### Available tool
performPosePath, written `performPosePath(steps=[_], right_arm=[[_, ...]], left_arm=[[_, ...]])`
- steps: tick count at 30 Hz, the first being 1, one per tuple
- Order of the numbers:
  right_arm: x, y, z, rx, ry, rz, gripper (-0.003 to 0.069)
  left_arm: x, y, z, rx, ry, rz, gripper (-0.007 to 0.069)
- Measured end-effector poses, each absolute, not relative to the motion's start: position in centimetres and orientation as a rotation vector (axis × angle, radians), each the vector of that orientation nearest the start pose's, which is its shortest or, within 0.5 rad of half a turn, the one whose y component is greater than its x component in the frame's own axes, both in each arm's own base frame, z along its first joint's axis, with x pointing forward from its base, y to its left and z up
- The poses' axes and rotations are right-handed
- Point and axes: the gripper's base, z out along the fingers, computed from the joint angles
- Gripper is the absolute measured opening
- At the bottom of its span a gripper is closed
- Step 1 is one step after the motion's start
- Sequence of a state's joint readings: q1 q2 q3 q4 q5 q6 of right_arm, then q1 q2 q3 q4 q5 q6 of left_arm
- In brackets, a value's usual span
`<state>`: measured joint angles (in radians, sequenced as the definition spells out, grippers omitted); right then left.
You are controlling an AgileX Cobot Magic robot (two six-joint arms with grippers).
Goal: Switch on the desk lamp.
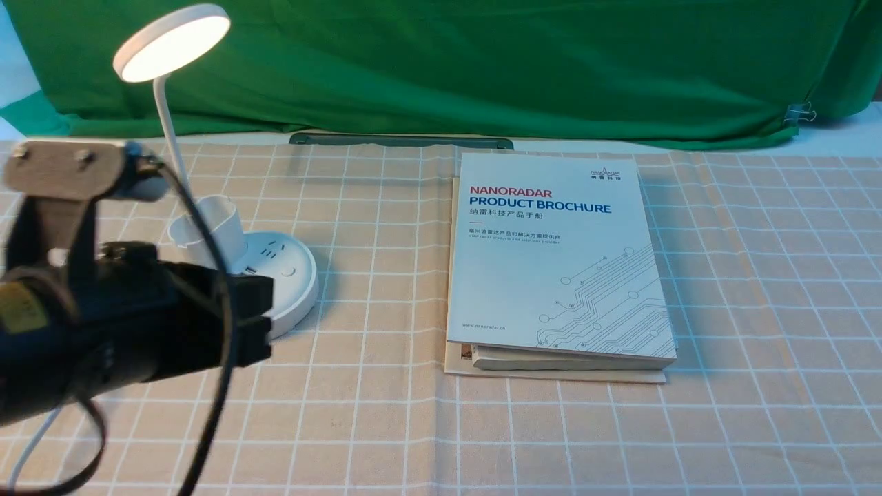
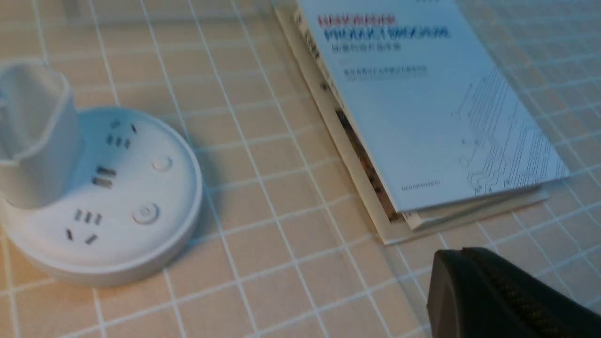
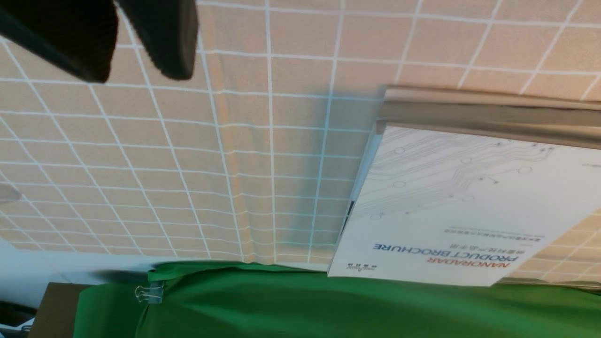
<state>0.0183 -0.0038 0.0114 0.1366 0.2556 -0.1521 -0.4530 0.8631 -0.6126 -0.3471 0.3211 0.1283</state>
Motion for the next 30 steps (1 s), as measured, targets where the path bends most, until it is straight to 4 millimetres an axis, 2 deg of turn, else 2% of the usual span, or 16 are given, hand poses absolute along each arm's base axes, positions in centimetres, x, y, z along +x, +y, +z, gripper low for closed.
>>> performPosePath(steps=[4, 7, 13, 16, 20, 24, 30], right_arm=[[5.5, 0.4, 18.7, -0.058, 1.743, 0.029, 0.0239], [5.5, 0.4, 18.7, -0.058, 1.743, 0.029, 0.0239], [5.5, 0.4, 18.7, -0.058, 1.743, 0.029, 0.0239], [5.5, 0.4, 18.7, -0.058, 1.743, 0.029, 0.0239], [5.5, 0.4, 18.7, -0.058, 1.743, 0.029, 0.0239], [5.5, 0.4, 18.7, -0.058, 1.743, 0.029, 0.0239], [5.5, 0.4, 18.7, -0.058, 1.743, 0.029, 0.0239]], left_arm=[[13.1, -7.3, 30.0, 0.348, 1.961, -0.486, 0.0], [12.0, -6.7, 29.7, 0.357, 1.932, -0.475, 0.0], [10.9, -5.6, 29.1, 0.475, 1.87, -0.325, 0.0], [10.2, -5.0, 28.1, 0.496, 1.839, -0.266, 0.0], [8.9, -3.5, 26.4, 0.404, 1.743, -0.208, 0.0], [7.0, -1.7, 24.2, 0.244, 1.534, -0.124, 0.0], [5.8, -0.5, 21.6, 0.093, 1.454, -0.038, 0.0]])
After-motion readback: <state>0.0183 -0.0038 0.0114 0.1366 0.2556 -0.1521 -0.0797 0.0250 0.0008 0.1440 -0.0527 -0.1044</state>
